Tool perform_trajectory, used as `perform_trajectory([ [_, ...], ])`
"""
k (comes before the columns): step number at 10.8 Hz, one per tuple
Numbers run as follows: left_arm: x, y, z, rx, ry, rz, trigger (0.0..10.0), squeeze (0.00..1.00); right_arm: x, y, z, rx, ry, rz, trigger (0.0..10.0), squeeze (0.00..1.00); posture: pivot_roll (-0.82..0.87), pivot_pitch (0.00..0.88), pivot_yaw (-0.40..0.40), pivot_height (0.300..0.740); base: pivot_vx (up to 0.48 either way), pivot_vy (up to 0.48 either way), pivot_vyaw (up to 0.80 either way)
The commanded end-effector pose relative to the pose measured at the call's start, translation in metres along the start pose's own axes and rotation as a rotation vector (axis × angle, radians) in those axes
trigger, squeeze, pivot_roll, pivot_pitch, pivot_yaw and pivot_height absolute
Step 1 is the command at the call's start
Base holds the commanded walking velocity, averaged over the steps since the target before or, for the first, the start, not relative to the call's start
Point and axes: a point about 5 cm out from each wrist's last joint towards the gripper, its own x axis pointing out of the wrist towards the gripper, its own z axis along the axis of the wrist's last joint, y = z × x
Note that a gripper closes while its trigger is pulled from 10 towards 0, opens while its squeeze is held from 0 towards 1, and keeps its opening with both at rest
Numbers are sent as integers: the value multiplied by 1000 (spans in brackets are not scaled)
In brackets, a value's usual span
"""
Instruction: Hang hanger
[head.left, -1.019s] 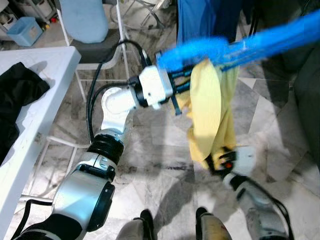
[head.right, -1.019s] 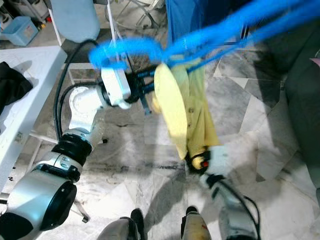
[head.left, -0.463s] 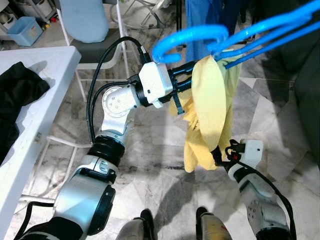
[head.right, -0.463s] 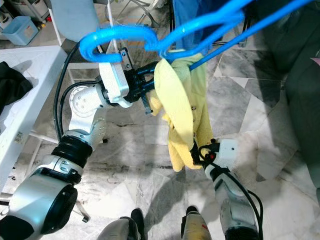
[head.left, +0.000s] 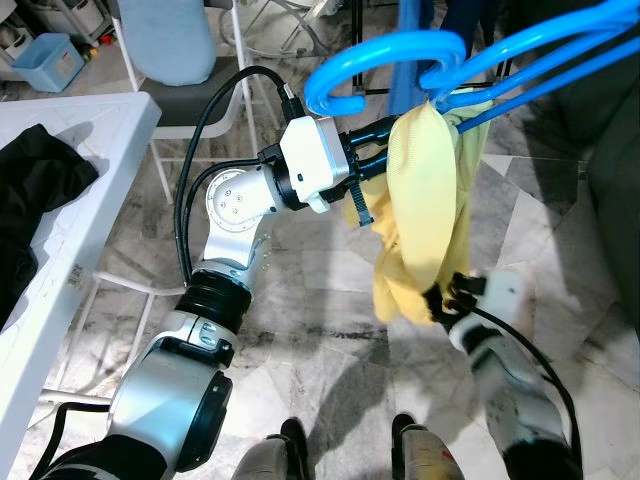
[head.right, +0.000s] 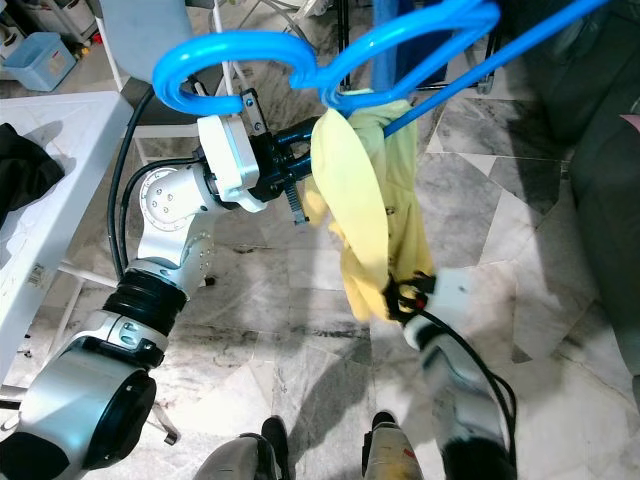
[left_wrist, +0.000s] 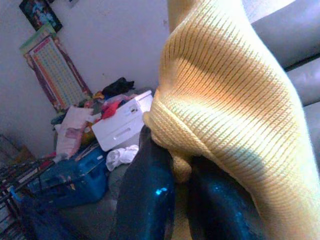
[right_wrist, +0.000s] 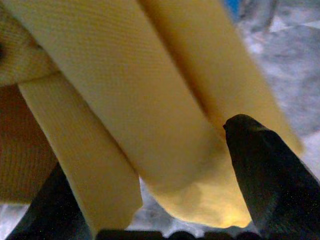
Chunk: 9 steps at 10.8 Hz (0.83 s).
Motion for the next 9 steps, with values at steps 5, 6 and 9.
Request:
perform_trajectory([
  [5,-1,5,4,30,-18,37,0,0,-19,-27,-11,65,23,-127,0,0,-223,292,158,740,0,0,0],
  [6,-1,4,4,30,-15,34,0,0,-19,-27,-11,65,22,-129,0,0,-223,292,159,740,0,0,0],
  [9,-7,3,-1,42,24,25,0,0,-19,-31,-10,56,20,-153,0,0,-217,287,154,740,0,0,0],
])
